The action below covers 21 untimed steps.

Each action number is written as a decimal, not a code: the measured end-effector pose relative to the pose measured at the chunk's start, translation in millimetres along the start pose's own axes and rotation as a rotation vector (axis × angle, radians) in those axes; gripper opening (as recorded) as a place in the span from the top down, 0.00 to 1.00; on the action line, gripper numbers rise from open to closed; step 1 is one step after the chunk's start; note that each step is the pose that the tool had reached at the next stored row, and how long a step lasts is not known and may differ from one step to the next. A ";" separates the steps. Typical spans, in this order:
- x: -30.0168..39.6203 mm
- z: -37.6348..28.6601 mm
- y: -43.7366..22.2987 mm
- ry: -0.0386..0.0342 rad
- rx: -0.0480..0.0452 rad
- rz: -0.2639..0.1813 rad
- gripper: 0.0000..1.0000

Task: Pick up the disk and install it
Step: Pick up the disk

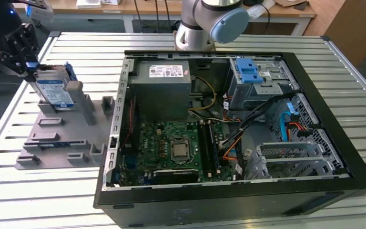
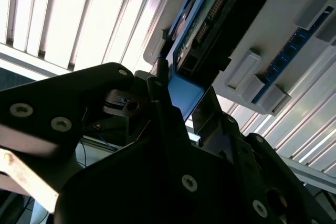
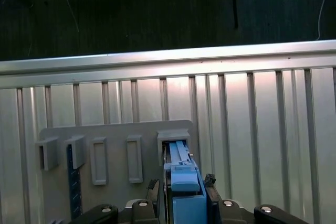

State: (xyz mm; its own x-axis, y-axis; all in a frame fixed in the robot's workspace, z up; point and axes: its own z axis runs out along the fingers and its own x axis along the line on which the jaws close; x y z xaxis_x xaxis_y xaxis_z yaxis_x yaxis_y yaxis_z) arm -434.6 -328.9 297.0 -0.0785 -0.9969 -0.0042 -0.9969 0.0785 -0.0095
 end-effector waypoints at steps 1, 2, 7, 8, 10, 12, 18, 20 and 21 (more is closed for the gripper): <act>0.0 0.9 0.0 0.0000 -0.0001 0.000 0.56; 0.0 1.8 0.1 0.0000 -0.0003 0.000 0.56; 0.0 5.1 0.1 0.0000 -0.0002 0.000 0.56; 0.0 5.6 0.1 0.0002 -0.0003 0.000 0.56; 0.0 6.5 0.1 0.0004 -0.0003 0.000 0.56; 0.0 6.5 0.1 0.0005 -0.0005 0.000 0.56; 0.0 6.8 0.1 0.0003 -0.0002 0.000 0.56; 0.0 6.8 0.1 0.0004 -0.0003 0.000 0.57; 0.0 6.8 0.1 0.0003 -0.0002 0.000 0.57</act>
State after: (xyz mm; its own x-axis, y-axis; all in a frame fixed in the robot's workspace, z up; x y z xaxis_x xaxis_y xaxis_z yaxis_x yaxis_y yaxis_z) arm -434.7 -328.8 290.2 -0.0785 -0.9969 -0.0039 -0.9969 0.0785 -0.0093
